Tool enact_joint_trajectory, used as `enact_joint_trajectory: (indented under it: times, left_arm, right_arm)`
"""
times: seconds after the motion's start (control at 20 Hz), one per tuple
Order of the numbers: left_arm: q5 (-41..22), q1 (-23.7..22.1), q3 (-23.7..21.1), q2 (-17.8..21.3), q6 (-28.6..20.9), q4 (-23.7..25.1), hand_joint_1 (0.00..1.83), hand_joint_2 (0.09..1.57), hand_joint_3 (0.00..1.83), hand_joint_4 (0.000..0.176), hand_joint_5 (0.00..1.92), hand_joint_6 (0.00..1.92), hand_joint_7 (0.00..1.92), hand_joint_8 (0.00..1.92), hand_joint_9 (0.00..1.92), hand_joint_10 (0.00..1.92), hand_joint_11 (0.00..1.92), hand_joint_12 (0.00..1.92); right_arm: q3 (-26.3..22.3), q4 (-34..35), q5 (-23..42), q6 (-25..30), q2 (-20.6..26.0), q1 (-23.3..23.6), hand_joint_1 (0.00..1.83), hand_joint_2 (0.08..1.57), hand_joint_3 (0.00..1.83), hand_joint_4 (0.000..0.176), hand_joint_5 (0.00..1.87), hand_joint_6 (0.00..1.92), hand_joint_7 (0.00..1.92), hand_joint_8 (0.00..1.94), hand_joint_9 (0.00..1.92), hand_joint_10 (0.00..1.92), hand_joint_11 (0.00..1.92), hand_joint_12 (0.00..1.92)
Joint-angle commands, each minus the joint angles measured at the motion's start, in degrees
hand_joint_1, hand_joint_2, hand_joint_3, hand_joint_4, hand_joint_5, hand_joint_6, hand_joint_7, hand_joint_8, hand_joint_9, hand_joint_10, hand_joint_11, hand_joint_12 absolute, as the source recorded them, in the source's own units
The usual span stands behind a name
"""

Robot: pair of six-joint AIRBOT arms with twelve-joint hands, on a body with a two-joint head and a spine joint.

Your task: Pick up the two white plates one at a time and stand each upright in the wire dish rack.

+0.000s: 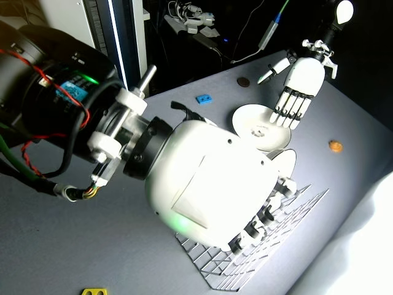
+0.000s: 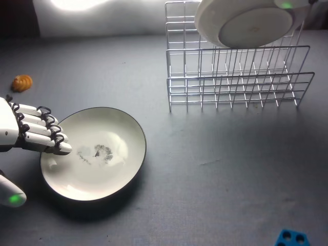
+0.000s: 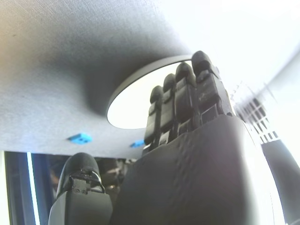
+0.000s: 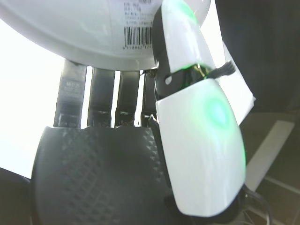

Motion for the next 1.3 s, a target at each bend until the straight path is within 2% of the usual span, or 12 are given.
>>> enact_joint_trajectory:
  times: [0.0, 0.25, 0.35, 0.5, 0.55, 0.6, 0.85, 0.9, 0.95, 1.0, 1.1, 1.25]
  left_arm:
    - [-2.07, -0.49, 0.14, 0.17, -0.09, -2.75, 0.0, 1.08, 0.0, 0.0, 0.12, 0.0, 0.13, 0.0, 0.1, 0.0, 0.0, 0.19]
    - [-2.07, -0.51, 0.3, 0.12, -0.09, -2.75, 0.0, 1.09, 0.0, 0.0, 0.12, 0.0, 0.13, 0.0, 0.11, 0.0, 0.0, 0.2]
    - [-2.06, -0.51, 0.42, 0.03, -0.09, -2.75, 0.0, 1.08, 0.0, 0.0, 0.11, 0.0, 0.12, 0.0, 0.09, 0.0, 0.0, 0.17]
    - [-2.06, -0.55, 0.51, -0.05, -0.09, -2.75, 0.0, 1.08, 0.0, 0.0, 0.13, 0.0, 0.13, 0.0, 0.1, 0.0, 0.0, 0.21]
    - [-2.06, -0.59, 0.58, -0.11, -0.09, -2.75, 0.0, 1.08, 0.0, 0.0, 0.12, 0.0, 0.11, 0.0, 0.08, 0.0, 0.0, 0.16]
    - [-2.06, -0.61, 0.6, -0.11, -0.09, -2.75, 0.0, 1.08, 0.0, 0.0, 0.12, 0.0, 0.13, 0.0, 0.1, 0.0, 0.0, 0.22]
    - [-2.06, -0.79, 0.66, -0.11, -0.09, -2.75, 0.0, 1.08, 0.0, 0.0, 0.09, 0.0, 0.1, 0.0, 0.08, 0.0, 0.0, 0.14]
    - [-2.06, -0.81, 0.72, -0.11, -0.09, -2.76, 0.0, 1.09, 0.0, 0.0, 0.12, 0.0, 0.13, 0.0, 0.12, 0.0, 0.0, 0.24]
    - [-2.06, -0.9, 0.78, -0.15, -0.09, -2.76, 0.0, 1.09, 0.0, 0.0, 0.13, 0.0, 0.14, 0.0, 0.12, 0.0, 0.0, 0.24]
    - [-2.06, -0.94, 0.8, -0.16, -0.09, -2.76, 0.0, 1.09, 0.0, 0.0, 0.13, 0.0, 0.14, 0.0, 0.12, 0.0, 0.0, 0.27]
    - [-2.06, -0.94, 0.85, -0.2, -0.09, -2.76, 0.0, 1.09, 0.0, 0.0, 0.1, 0.0, 0.11, 0.0, 0.09, 0.0, 0.0, 0.17]
    - [-2.06, -0.95, 0.88, -0.22, -0.09, -2.76, 0.0, 1.08, 0.0, 0.0, 0.11, 0.0, 0.12, 0.0, 0.1, 0.0, 0.0, 0.19]
  right_arm:
    - [0.31, 0.9, 7.77, 1.74, 0.34, 0.47, 1.36, 1.15, 0.0, 0.0, 0.85, 1.18, 0.9, 1.02, 0.87, 1.28, 0.66, 1.36]
    - [1.32, 0.9, 7.69, 4.88, 0.0, -0.45, 1.36, 1.16, 0.0, 0.0, 0.84, 1.19, 0.86, 1.08, 0.85, 1.32, 0.63, 1.37]
    - [1.71, 0.9, 7.56, 5.98, -0.26, -0.62, 1.37, 1.14, 0.0, 0.0, 0.88, 1.12, 0.92, 1.0, 0.87, 1.28, 0.64, 1.34]
    - [1.88, 0.9, 7.54, 6.81, -0.43, -0.77, 1.36, 1.15, 0.0, 0.0, 0.85, 1.17, 0.89, 1.06, 0.85, 1.31, 0.62, 1.37]
    - [2.16, 0.9, 7.54, 7.04, -0.56, -0.92, 1.36, 1.17, 0.0, 0.0, 0.82, 1.2, 0.87, 1.09, 0.83, 1.34, 0.61, 1.39]
    - [2.53, 0.9, 7.54, 7.32, -0.75, -1.08, 1.36, 1.17, 0.0, 0.0, 0.83, 1.2, 0.86, 1.09, 0.84, 1.33, 0.61, 1.38]
    - [4.95, 0.91, 6.89, 8.89, -2.12, -1.97, 1.36, 1.15, 0.0, 0.0, 0.85, 1.17, 0.88, 1.06, 0.85, 1.31, 0.62, 1.38]
    - [5.13, 0.91, 6.89, 8.89, -2.39, -2.21, 1.37, 1.14, 0.0, 0.0, 0.89, 1.11, 0.92, 1.0, 0.88, 1.27, 0.64, 1.36]
    - [5.31, 0.91, 6.88, 8.89, -2.57, -2.31, 1.37, 1.14, 0.0, 0.0, 0.89, 1.1, 0.92, 1.0, 0.89, 1.26, 0.65, 1.35]
    - [5.57, 0.91, 6.88, 8.95, -2.8, -2.38, 1.36, 1.15, 0.0, 0.0, 0.85, 1.15, 0.89, 1.05, 0.87, 1.29, 0.65, 1.36]
    - [6.26, 0.92, 6.87, 9.72, -3.22, -2.73, 1.36, 1.15, 0.0, 0.0, 0.86, 1.17, 0.89, 1.03, 0.85, 1.31, 0.64, 1.37]
    - [7.16, 0.92, 6.87, 10.47, -4.05, -3.73, 1.36, 1.16, 0.0, 0.0, 0.84, 1.19, 0.88, 1.06, 0.85, 1.31, 0.63, 1.39]
